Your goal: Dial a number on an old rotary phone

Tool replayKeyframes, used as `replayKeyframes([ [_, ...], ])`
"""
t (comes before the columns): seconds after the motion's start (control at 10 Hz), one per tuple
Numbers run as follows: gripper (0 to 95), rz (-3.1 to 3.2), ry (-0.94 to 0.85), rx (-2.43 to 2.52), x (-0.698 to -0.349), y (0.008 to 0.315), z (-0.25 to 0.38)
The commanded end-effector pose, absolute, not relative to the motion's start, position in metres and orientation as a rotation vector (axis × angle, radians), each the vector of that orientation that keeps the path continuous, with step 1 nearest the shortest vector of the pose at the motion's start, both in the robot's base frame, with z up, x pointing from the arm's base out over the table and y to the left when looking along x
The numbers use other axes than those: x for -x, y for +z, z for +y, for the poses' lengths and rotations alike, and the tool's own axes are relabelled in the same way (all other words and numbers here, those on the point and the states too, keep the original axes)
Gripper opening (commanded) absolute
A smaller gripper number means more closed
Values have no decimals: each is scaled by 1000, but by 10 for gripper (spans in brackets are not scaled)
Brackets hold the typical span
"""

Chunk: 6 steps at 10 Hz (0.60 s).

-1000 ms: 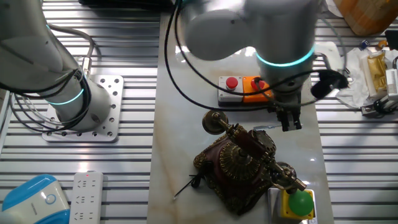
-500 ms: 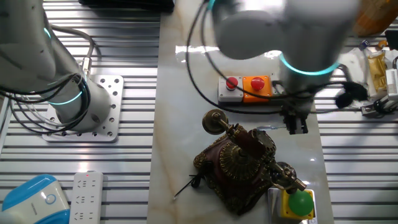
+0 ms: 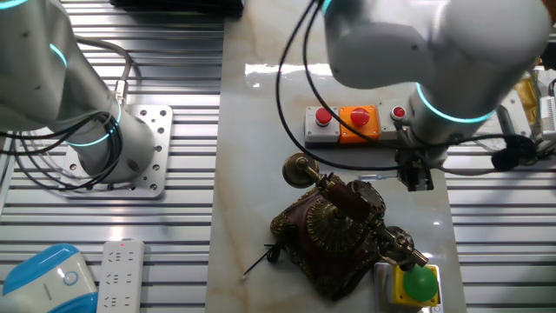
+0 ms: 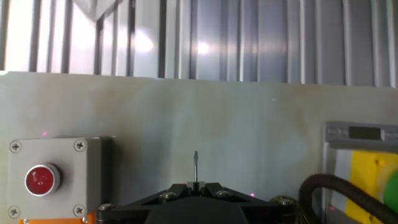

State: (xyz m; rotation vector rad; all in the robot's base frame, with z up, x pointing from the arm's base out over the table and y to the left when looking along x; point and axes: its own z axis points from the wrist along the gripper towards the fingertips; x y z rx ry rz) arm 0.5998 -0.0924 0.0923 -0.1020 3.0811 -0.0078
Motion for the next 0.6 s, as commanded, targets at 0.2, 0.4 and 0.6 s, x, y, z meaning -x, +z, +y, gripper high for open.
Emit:
replayKeyframes([
  [0.2,0,3091,-13,105,-596,94,-93],
  [0.4,0,3097,-16,101,-596,94,-93],
  [0.6,0,3078,6,-3,-596,94,-93],
])
